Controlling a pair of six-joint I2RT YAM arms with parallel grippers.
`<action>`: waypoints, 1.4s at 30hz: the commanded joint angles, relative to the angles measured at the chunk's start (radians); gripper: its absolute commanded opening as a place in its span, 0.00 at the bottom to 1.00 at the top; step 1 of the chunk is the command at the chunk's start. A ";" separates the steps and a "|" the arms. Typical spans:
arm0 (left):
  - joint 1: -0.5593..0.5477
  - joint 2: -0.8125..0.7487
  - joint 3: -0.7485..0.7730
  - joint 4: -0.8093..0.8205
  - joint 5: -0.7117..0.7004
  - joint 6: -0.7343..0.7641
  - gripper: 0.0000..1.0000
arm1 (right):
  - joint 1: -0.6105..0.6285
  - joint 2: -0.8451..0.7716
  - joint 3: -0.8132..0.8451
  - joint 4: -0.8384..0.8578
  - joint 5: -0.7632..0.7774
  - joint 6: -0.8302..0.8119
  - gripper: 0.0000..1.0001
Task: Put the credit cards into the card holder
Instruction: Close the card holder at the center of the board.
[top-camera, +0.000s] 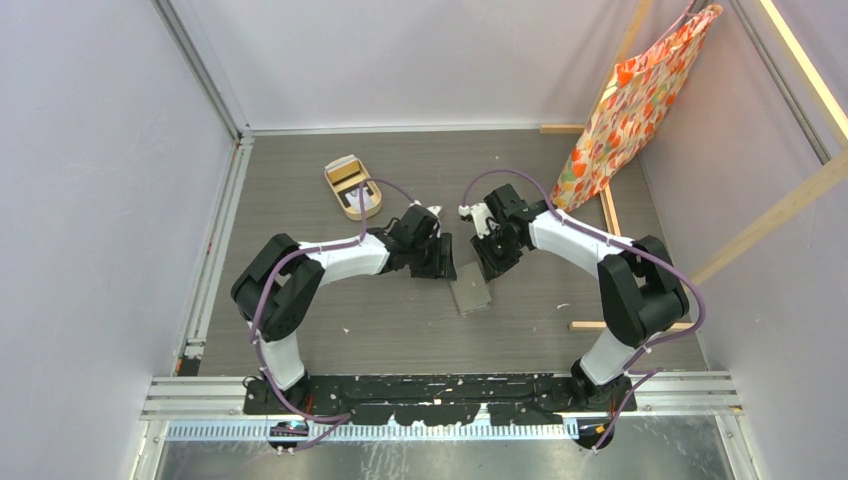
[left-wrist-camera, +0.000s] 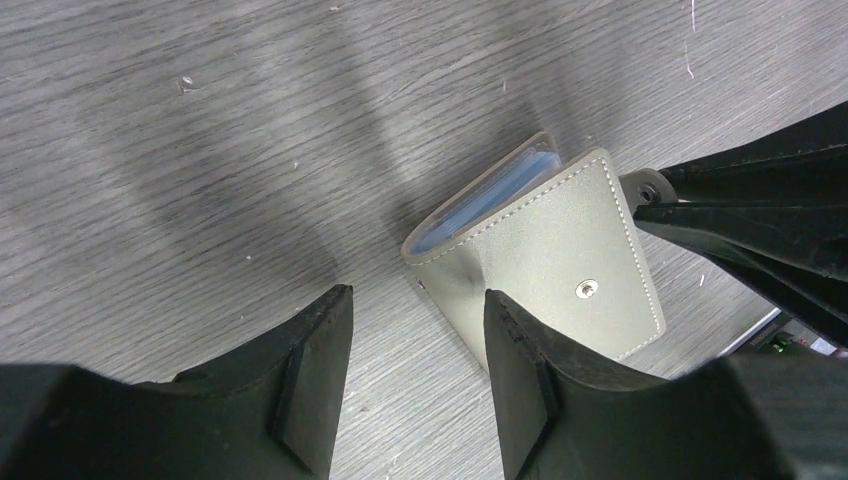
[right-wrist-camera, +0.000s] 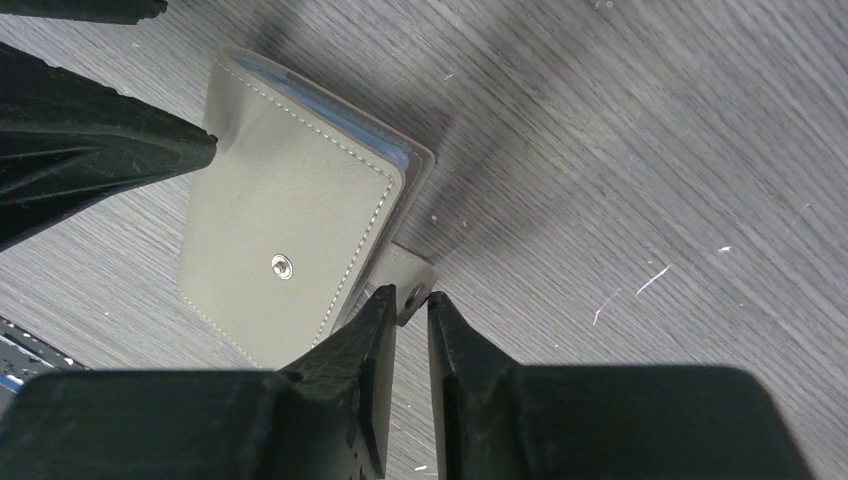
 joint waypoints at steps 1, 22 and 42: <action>-0.003 0.005 0.033 -0.004 0.021 0.017 0.52 | 0.005 0.002 0.039 0.013 0.007 0.001 0.21; -0.003 0.009 0.038 0.050 0.110 0.051 0.63 | -0.048 -0.103 0.027 0.023 -0.092 -0.038 0.01; 0.020 0.150 0.196 -0.122 0.164 0.044 0.58 | -0.073 -0.065 0.036 0.018 -0.191 -0.035 0.02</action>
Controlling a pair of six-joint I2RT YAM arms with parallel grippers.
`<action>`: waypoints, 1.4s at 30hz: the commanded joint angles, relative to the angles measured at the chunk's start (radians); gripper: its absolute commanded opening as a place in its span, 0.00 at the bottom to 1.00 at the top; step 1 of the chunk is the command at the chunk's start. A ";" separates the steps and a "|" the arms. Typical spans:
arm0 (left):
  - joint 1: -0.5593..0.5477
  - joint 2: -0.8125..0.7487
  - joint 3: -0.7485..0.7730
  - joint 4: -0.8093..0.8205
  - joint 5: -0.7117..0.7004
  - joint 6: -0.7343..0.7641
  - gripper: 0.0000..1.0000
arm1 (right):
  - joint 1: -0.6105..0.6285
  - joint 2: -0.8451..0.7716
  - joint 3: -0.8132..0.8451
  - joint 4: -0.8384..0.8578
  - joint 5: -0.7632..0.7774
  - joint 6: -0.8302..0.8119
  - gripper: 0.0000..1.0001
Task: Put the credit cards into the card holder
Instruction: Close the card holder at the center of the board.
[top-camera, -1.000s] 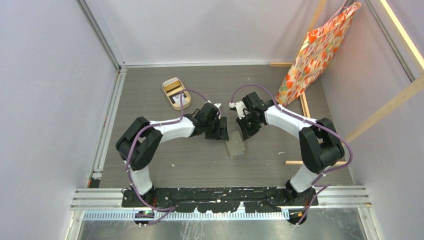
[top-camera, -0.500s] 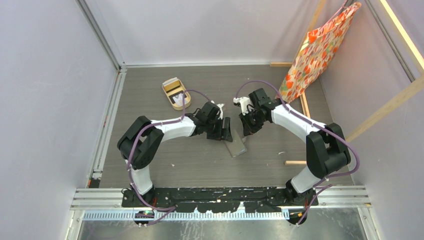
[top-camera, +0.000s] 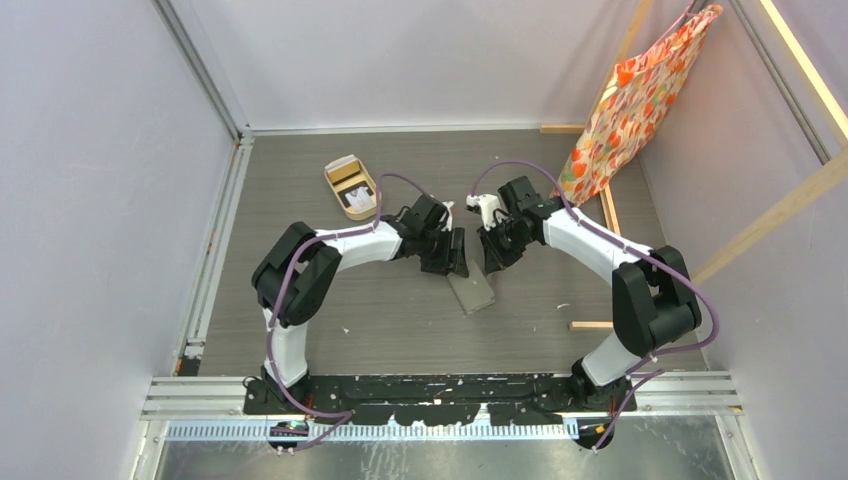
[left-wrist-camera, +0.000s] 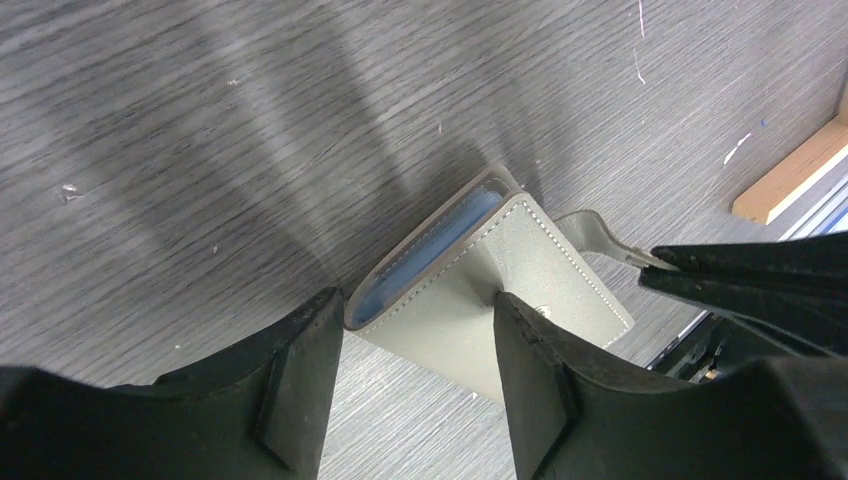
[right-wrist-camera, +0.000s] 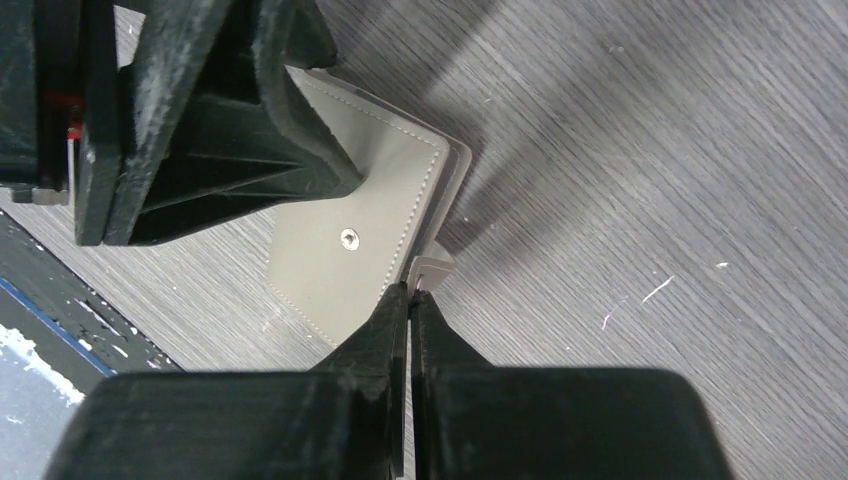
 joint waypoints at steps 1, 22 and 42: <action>0.003 0.027 0.050 -0.074 0.027 0.004 0.56 | -0.006 0.008 0.034 0.020 -0.045 0.008 0.02; -0.046 -0.029 -0.118 0.127 0.015 -0.135 0.38 | -0.004 0.140 0.056 -0.080 -0.175 -0.052 0.12; -0.051 -0.041 -0.161 0.194 0.013 -0.139 0.37 | -0.019 0.088 0.052 -0.117 -0.102 -0.036 0.19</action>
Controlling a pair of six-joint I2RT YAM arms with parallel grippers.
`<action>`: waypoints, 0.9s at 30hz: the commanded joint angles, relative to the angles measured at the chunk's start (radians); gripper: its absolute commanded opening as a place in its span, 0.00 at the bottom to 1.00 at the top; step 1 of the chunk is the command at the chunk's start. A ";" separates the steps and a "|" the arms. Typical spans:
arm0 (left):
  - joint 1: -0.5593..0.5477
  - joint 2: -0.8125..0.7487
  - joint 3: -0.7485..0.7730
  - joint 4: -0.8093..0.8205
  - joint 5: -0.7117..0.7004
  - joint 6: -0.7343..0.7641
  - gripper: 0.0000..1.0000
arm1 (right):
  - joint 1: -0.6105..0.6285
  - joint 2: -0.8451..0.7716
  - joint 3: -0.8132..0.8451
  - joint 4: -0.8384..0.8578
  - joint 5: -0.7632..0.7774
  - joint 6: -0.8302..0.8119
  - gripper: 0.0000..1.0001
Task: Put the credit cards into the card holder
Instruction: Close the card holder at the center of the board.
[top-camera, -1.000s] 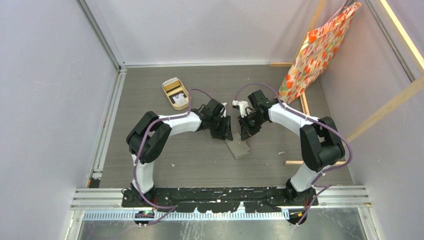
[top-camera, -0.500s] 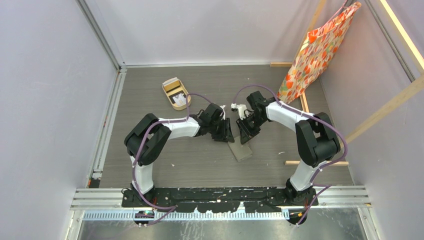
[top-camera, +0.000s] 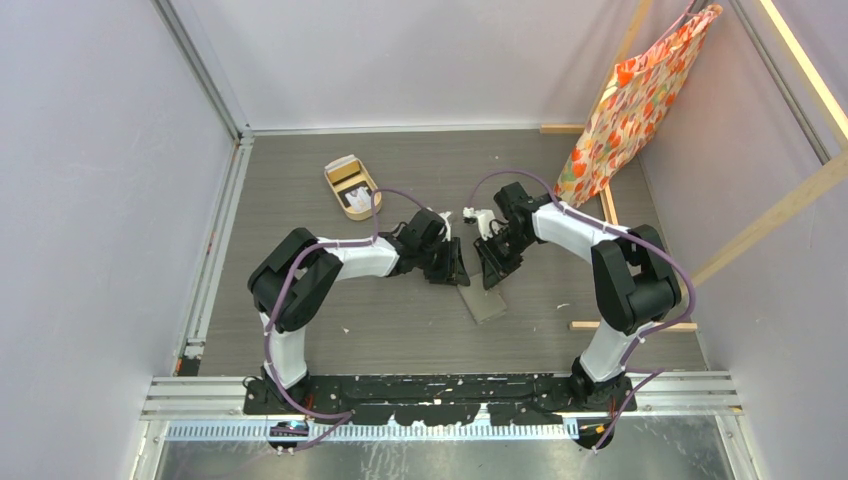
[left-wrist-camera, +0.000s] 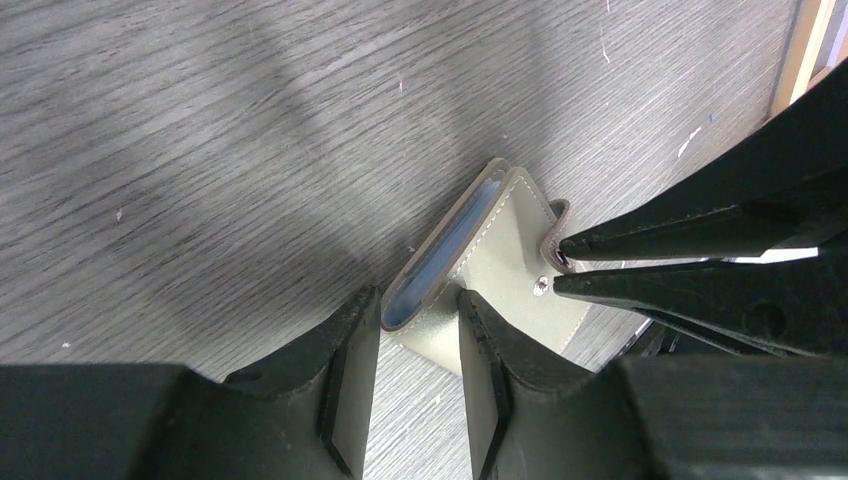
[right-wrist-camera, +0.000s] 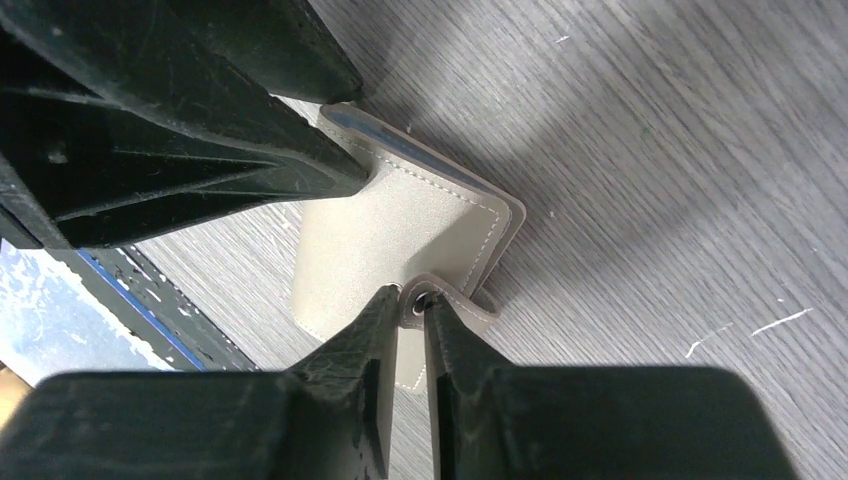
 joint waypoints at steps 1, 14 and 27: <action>-0.010 -0.015 -0.021 -0.007 -0.006 0.001 0.37 | -0.005 -0.059 0.019 -0.010 0.016 0.008 0.17; -0.010 -0.019 -0.023 0.000 -0.012 0.001 0.36 | -0.006 -0.086 0.013 -0.032 -0.041 0.005 0.01; -0.010 -0.028 -0.035 0.030 0.002 0.003 0.36 | 0.014 -0.062 0.008 -0.051 -0.072 -0.028 0.01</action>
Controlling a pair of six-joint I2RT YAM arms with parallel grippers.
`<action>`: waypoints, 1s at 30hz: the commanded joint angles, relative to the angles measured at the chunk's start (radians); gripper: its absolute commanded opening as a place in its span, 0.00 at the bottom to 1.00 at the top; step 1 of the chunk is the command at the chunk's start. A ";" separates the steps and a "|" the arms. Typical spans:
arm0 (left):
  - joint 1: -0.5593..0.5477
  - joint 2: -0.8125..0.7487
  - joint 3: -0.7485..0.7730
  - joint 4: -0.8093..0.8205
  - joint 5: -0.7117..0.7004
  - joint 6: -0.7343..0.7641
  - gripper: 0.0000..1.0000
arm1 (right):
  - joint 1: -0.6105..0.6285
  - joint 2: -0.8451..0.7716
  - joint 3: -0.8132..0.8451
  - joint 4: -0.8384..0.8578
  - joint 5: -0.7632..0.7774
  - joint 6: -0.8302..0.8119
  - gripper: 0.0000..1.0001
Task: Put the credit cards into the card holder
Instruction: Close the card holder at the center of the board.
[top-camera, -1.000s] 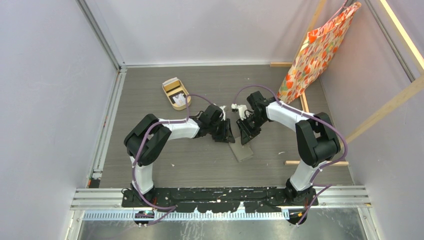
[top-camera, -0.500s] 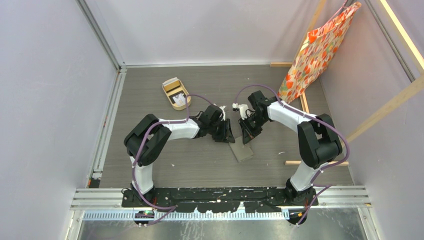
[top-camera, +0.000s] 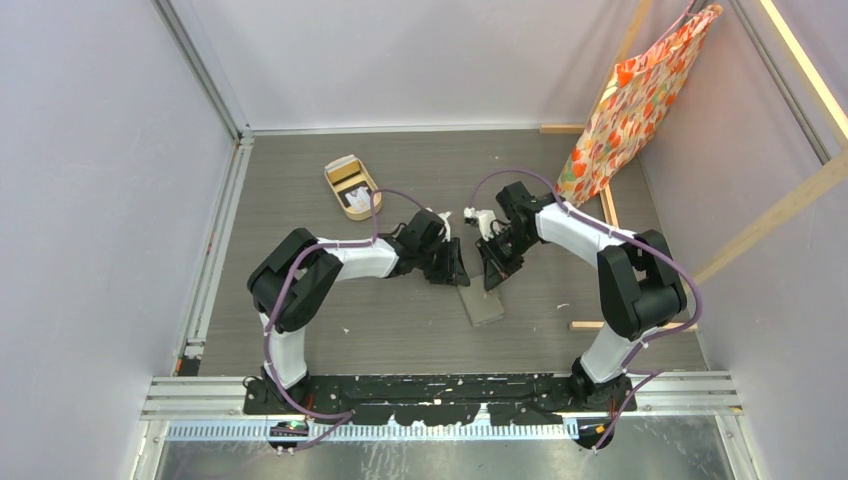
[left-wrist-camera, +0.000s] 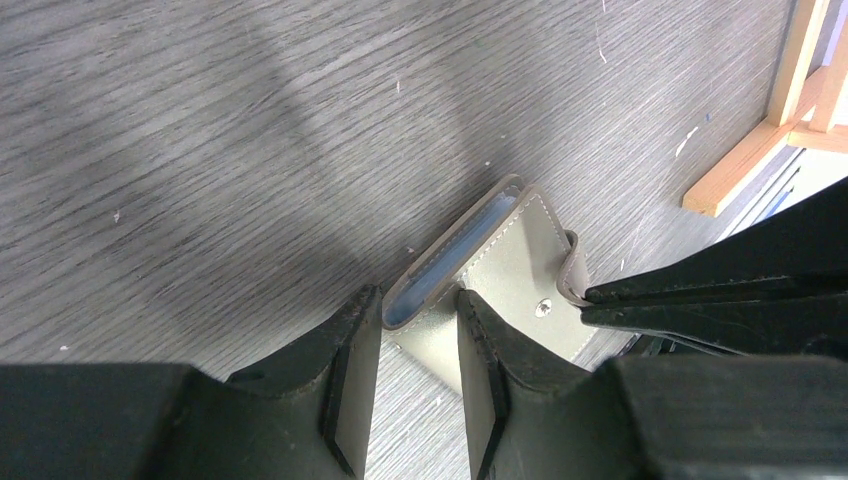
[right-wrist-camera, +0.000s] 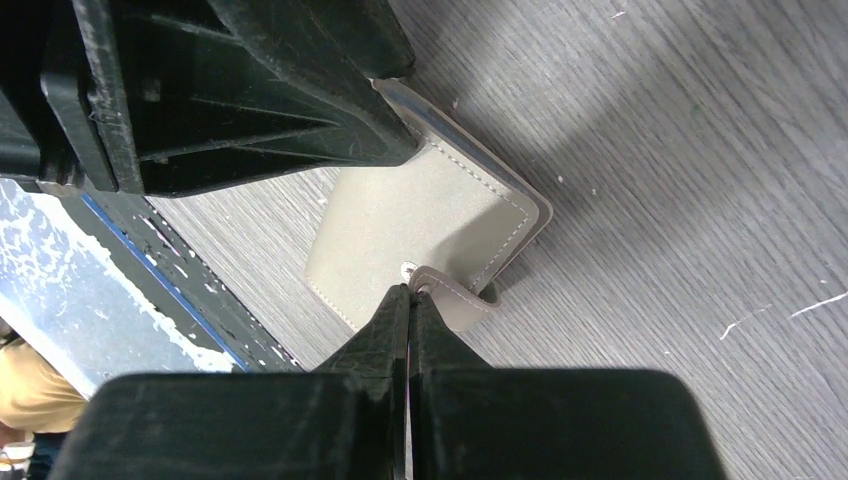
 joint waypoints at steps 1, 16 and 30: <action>-0.010 -0.026 -0.025 0.012 0.002 0.003 0.36 | 0.018 -0.022 0.007 -0.003 -0.029 -0.013 0.01; -0.005 -0.083 -0.079 0.084 0.001 0.001 0.36 | 0.076 -0.025 -0.021 0.020 0.052 -0.037 0.01; -0.004 -0.147 -0.139 0.152 -0.004 -0.027 0.36 | 0.133 -0.045 -0.040 0.042 0.125 -0.053 0.01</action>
